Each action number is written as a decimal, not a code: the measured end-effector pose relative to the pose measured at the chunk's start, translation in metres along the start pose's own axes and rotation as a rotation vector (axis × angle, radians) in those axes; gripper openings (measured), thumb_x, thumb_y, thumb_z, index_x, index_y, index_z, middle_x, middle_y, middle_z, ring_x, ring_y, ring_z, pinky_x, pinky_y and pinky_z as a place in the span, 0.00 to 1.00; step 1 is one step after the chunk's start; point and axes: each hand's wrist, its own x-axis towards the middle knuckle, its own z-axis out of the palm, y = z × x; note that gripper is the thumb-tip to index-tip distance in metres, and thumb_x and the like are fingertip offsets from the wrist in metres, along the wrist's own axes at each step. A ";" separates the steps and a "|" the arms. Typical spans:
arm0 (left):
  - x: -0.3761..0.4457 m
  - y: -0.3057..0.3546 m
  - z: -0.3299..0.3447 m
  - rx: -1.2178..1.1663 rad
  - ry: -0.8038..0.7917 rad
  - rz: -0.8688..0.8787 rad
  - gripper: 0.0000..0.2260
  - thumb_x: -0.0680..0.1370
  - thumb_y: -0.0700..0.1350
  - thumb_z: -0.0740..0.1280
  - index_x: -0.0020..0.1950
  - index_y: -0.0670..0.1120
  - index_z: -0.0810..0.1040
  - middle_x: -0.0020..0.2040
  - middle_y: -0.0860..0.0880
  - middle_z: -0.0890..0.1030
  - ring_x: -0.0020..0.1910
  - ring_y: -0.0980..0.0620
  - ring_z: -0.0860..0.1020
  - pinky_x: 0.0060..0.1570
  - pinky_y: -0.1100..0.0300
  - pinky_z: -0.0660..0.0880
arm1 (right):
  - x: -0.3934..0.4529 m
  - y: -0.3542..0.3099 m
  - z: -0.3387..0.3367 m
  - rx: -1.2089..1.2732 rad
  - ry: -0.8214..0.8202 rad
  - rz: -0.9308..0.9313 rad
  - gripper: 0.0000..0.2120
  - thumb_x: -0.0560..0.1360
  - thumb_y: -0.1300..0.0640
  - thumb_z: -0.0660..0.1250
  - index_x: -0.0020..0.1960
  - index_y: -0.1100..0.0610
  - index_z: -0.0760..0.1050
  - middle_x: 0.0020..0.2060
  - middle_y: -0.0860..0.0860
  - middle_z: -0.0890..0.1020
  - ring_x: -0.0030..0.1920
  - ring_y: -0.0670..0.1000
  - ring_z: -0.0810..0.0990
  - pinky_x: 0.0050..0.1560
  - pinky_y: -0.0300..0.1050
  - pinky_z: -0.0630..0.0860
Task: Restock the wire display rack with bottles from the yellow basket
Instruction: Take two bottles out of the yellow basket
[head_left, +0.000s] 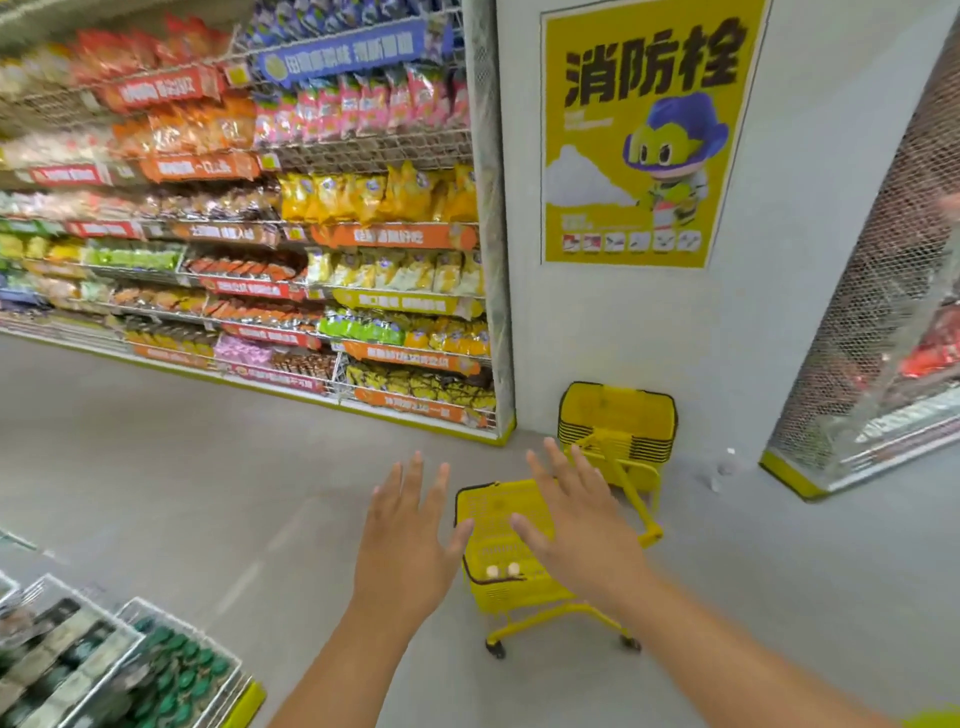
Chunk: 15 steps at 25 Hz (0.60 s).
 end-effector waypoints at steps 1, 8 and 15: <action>0.016 0.016 0.011 -0.001 -0.024 0.014 0.34 0.80 0.68 0.48 0.76 0.48 0.71 0.77 0.40 0.68 0.75 0.38 0.69 0.70 0.41 0.69 | 0.008 0.024 0.000 -0.014 0.005 -0.004 0.43 0.75 0.28 0.40 0.84 0.48 0.49 0.84 0.50 0.45 0.83 0.57 0.43 0.80 0.55 0.46; 0.088 0.078 0.079 -0.032 -0.148 -0.017 0.33 0.80 0.67 0.50 0.73 0.48 0.75 0.73 0.40 0.74 0.68 0.37 0.76 0.62 0.41 0.76 | 0.061 0.146 0.016 -0.040 -0.173 -0.038 0.40 0.76 0.30 0.50 0.82 0.51 0.61 0.82 0.53 0.59 0.82 0.60 0.56 0.79 0.59 0.59; 0.136 0.062 0.165 -0.089 -0.284 -0.064 0.34 0.78 0.68 0.51 0.77 0.49 0.71 0.77 0.42 0.69 0.73 0.37 0.71 0.67 0.41 0.72 | 0.115 0.179 0.084 -0.016 -0.387 0.003 0.37 0.75 0.32 0.58 0.73 0.54 0.75 0.74 0.56 0.74 0.72 0.62 0.75 0.63 0.63 0.78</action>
